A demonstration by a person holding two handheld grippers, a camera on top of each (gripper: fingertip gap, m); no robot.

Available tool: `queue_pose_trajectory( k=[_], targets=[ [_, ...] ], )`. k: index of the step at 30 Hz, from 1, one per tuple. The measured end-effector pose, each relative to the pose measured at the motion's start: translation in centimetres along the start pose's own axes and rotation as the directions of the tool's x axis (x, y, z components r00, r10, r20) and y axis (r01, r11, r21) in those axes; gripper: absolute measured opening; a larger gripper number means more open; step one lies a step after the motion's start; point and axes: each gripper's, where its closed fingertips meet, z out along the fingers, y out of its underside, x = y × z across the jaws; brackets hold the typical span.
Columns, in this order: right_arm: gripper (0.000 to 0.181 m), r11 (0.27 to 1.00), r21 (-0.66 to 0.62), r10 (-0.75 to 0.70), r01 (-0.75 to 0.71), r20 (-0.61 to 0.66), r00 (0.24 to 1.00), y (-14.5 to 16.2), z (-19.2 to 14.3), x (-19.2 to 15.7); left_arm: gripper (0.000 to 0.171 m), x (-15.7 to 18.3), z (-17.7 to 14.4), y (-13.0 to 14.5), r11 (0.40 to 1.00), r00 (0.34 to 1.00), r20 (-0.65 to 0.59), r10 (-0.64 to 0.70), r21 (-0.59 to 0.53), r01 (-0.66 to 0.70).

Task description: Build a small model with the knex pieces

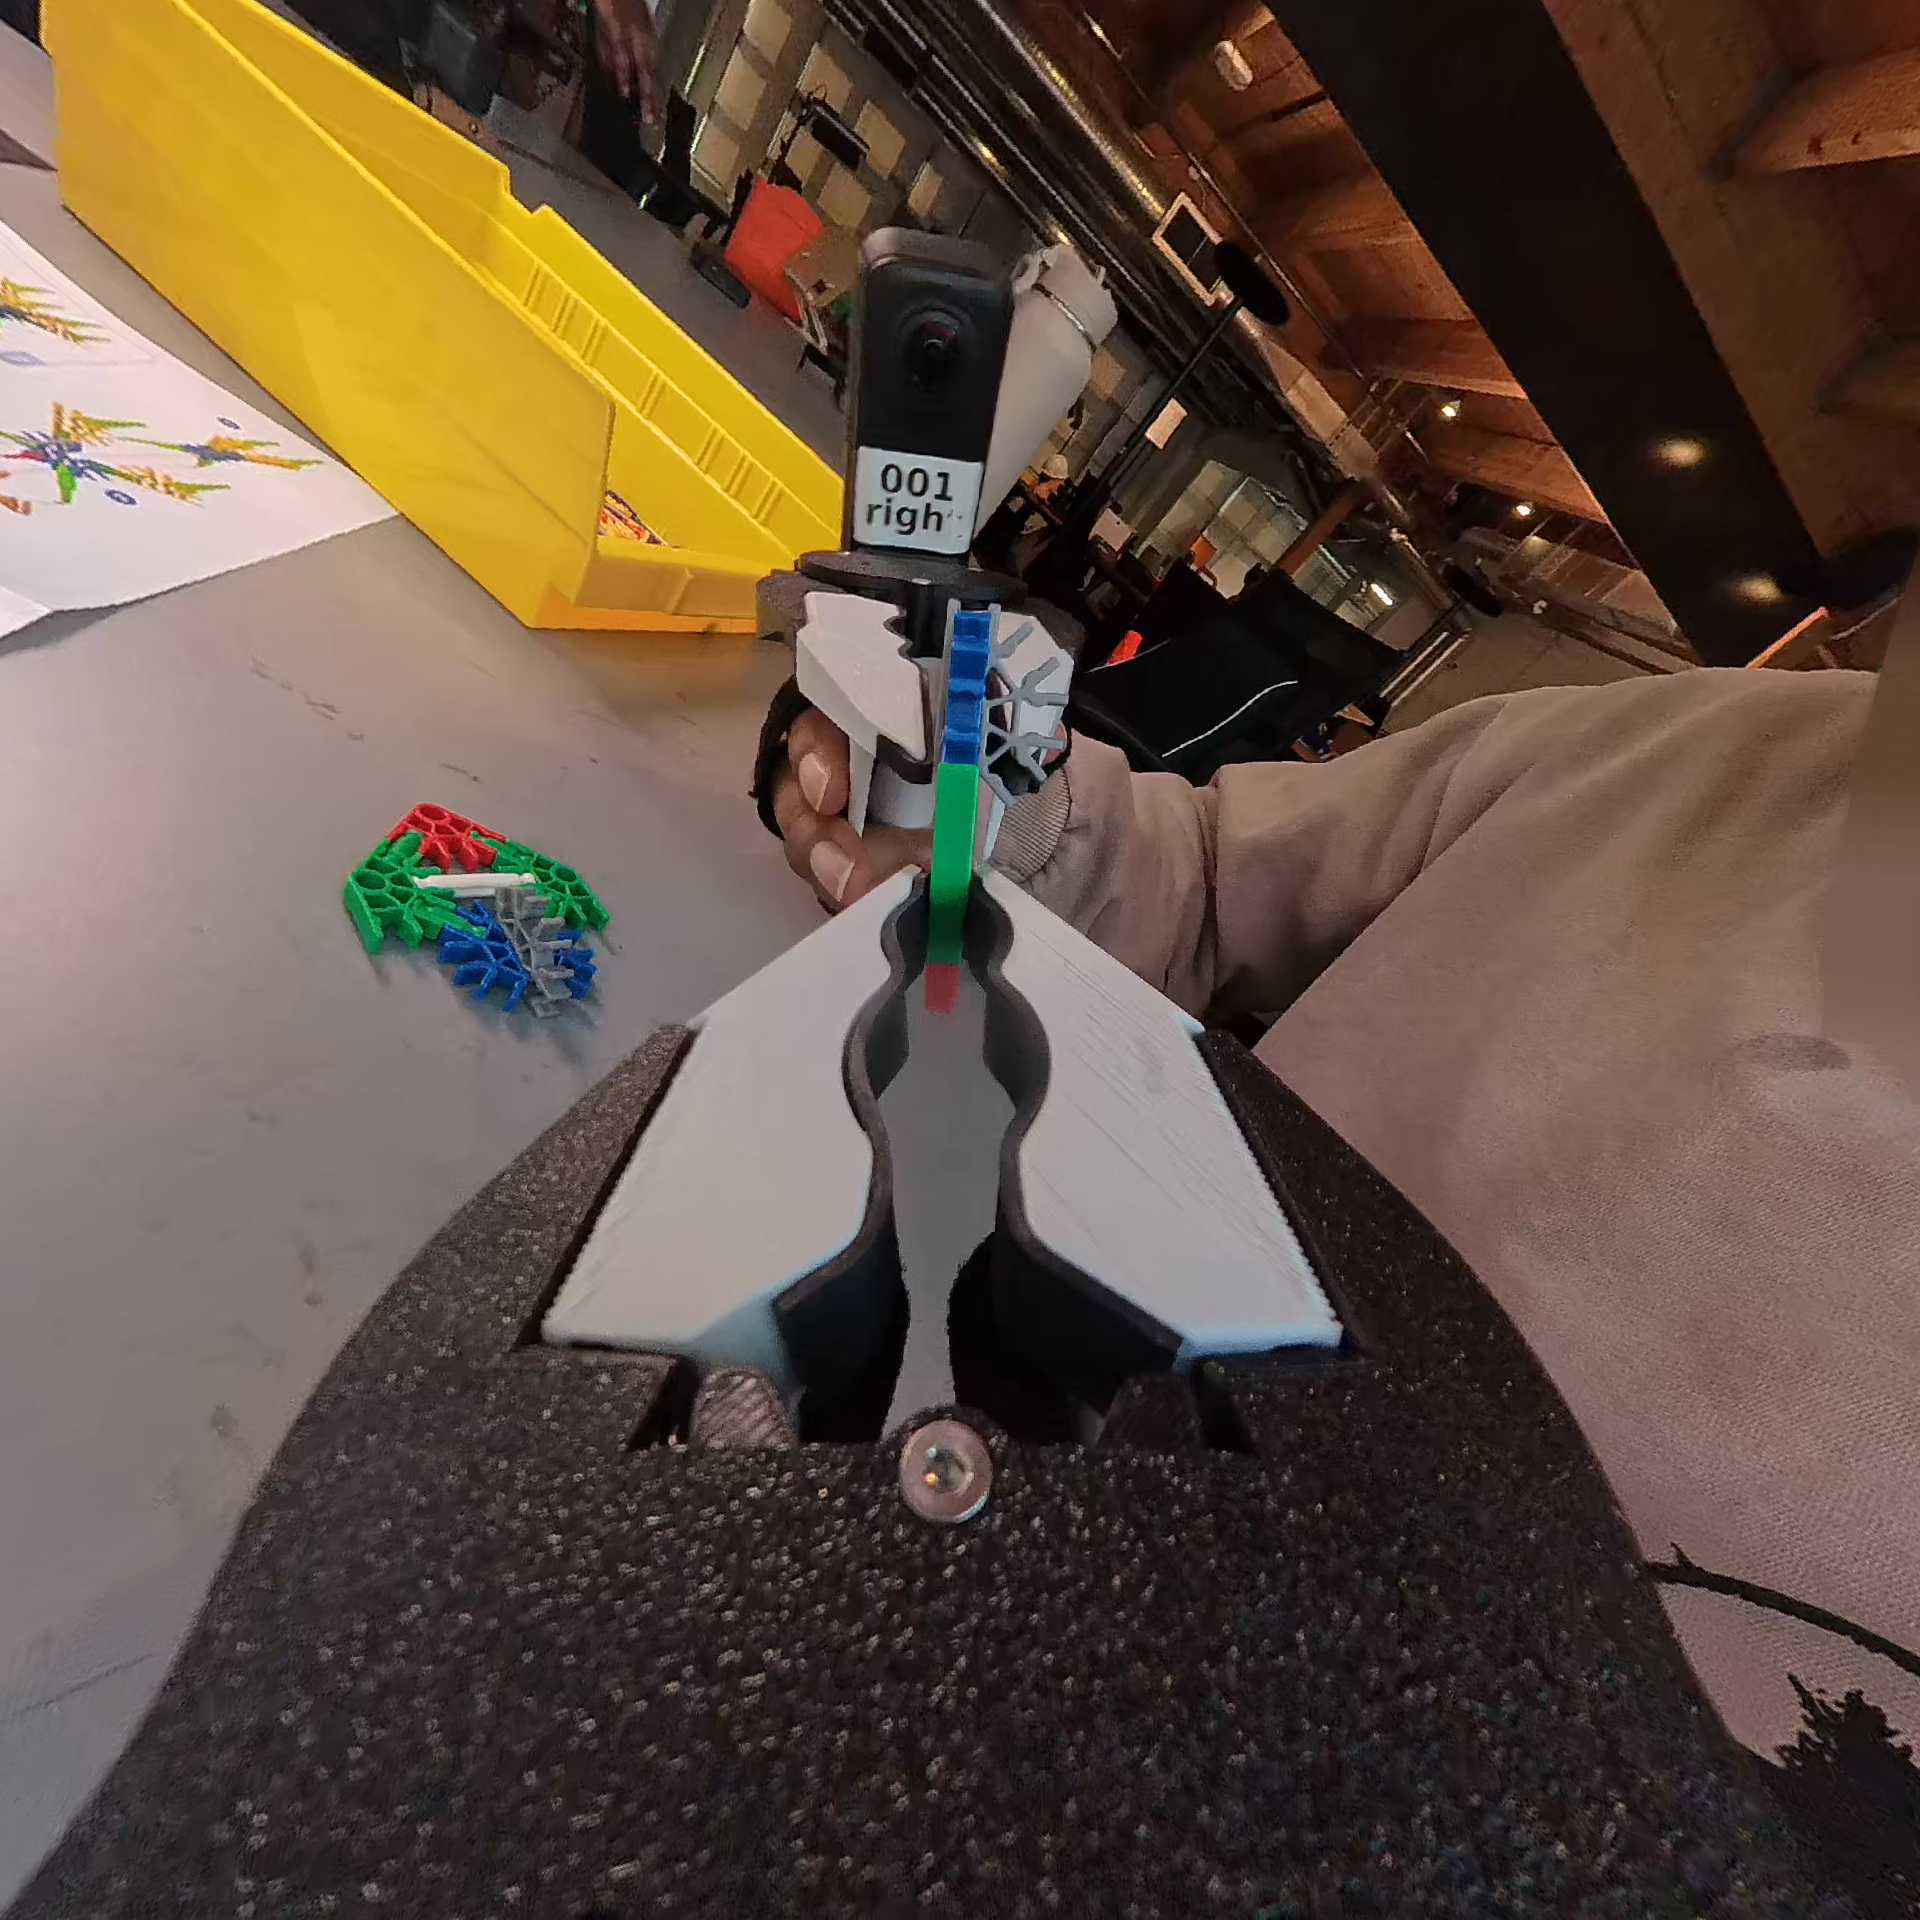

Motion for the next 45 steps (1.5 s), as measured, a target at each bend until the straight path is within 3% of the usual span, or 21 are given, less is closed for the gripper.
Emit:
queue_pose_trajectory(
  k=[3, 6, 14, 17, 21, 24, 30, 31, 34, 36, 38, 40, 45],
  targets=[
    [0.01, 0.992, -0.041, -0.119, 0.115, -0.108, 0.987, 0.2, 0.0, 1.1, 0.005, -1.1, -0.1, 0.1, 0.998, 0.997, 0.043, -0.06, 0.01, 0.059],
    [0.008, 0.96, -0.108, -0.279, 0.259, -0.258, 0.925, 0.5, 0.0, 2.6, 0.007, -3.0, -0.3, 0.0, 0.993, 0.983, 0.142, -0.115, 0.049, 0.109],
    [0.007, 0.796, -0.287, -0.603, 0.534, -0.456, 0.655, 0.3, 0.3, 4.0, 0.008, -4.8, -0.9, -0.7, 0.983, 0.959, 0.239, -0.152, 0.141, 0.12],
    [0.007, 0.759, -0.332, -0.645, 0.56, -0.5, 0.578, 0.0, 0.1, 4.4, 0.008, -5.1, -0.9, -1.0, 0.983, 0.95, 0.287, -0.124, 0.163, 0.079],
    [0.003, 0.684, -0.433, -0.714, 0.588, -0.565, 0.414, -0.7, -0.7, 5.6, 0.004, -4.6, 0.1, -0.7, 0.99, 0.931, 0.361, -0.047, 0.142, -0.005],
    [0.003, 0.716, -0.378, -0.675, 0.586, -0.586, 0.448, -1.6, -0.7, 5.3, 0.004, -4.2, -0.1, -1.7, 0.99, 0.931, 0.364, 0.003, 0.13, -0.054],
    [0.005, 0.683, -0.451, -0.715, 0.575, -0.574, 0.399, -0.9, -0.7, 5.9, 0.004, -4.8, -0.1, -1.0, 0.992, 0.93, 0.366, -0.029, 0.122, -0.017],
    [0.005, 0.716, -0.426, -0.685, 0.553, -0.58, 0.441, -0.8, -0.6, 6.0, 0.004, -4.9, -0.2, -0.9, 0.994, 0.924, 0.383, -0.005, 0.106, -0.038],
    [0.005, 0.935, -0.163, -0.349, 0.315, -0.583, 0.734, -0.5, -0.6, 6.2, 0.004, -5.0, -0.3, -0.9, 0.985, 0.873, 0.467, 0.145, 0.014, -0.171],
    [0.005, 0.981, -0.057, -0.186, 0.185, -0.54, 0.821, -0.2, -0.7, 6.2, 0.005, -5.0, -0.3, -0.9, 0.976, 0.848, 0.49, 0.203, -0.029, -0.217],
    [0.006, 0.999, 0.029, -0.014, 0.032, -0.474, 0.881, 0.2, -0.6, 6.4, 0.005, -5.1, -0.4, -0.8, 0.978, 0.852, 0.485, 0.196, -0.03, -0.208],
    [0.007, 0.983, 0.09, 0.18, -0.159, -0.317, 0.931, 0.6, -0.4, 6.0, 0.004, -4.9, -0.5, -0.7, 0.985, 0.892, 0.427, 0.151, 0.01, -0.172],
    [0.014, 0.88, 0.137, 0.453, -0.455, 0.046, 0.89, -0.3, -0.7, 3.8, 0.004, -3.4, -0.7, -1.3, 0.987, 0.983, 0.169, -0.078, 0.15, 0.053]
  ],
)
